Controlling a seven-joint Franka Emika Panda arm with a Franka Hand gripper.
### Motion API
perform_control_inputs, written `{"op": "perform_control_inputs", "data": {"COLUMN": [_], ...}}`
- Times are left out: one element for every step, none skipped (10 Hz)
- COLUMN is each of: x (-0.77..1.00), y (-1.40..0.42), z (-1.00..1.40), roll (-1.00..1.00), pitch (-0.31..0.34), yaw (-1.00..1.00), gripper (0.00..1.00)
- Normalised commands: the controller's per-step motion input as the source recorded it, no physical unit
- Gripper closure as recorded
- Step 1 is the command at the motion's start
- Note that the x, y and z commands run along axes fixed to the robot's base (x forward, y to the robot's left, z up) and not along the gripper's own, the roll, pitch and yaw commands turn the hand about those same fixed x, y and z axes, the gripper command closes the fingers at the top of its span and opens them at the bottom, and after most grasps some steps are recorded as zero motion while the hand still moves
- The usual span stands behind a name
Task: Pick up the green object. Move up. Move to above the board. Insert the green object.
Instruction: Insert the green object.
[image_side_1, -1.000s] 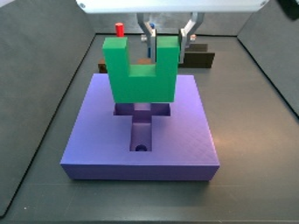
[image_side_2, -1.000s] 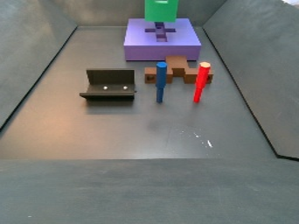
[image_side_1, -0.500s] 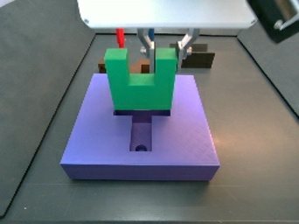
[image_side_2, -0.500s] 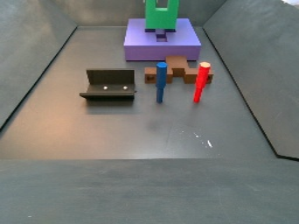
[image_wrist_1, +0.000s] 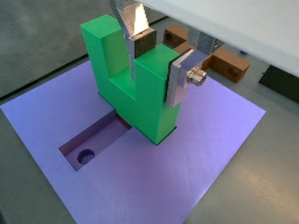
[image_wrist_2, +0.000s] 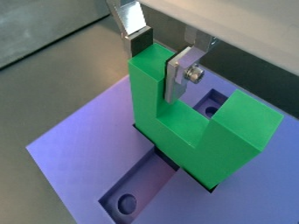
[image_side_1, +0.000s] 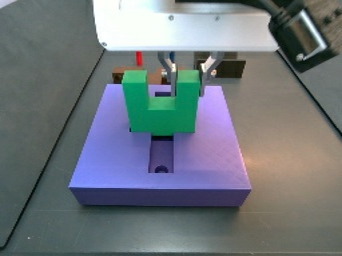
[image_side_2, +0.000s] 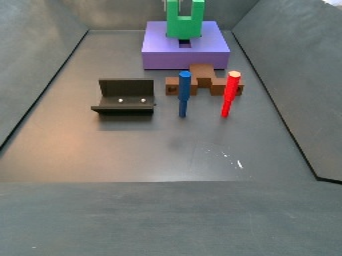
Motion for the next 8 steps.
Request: {"op": "perform_control_inputs", "data": {"x": [0.0,0.0,0.0,0.0,0.0,0.0,0.0,0.0], "y": [0.03,0.0,0.01,0.03,0.03,0.02,0.0,0.0], "z": [-0.29,-0.37,-0.39,-0.34,-0.32,-0.3,-0.06,0.0], "roll": [-0.05,0.0,-0.03,-0.05,-0.03,-0.01,0.0,0.0], "pitch": [0.0,0.0,0.0,0.0,0.0,0.0,0.0,0.0], "yaw": [-0.01,0.0,-0.01,0.0,0.0,0.0,0.0,0.0], "gripper": [1.0,1.0,1.0,1.0,1.0,1.0,1.0,1.0]}}
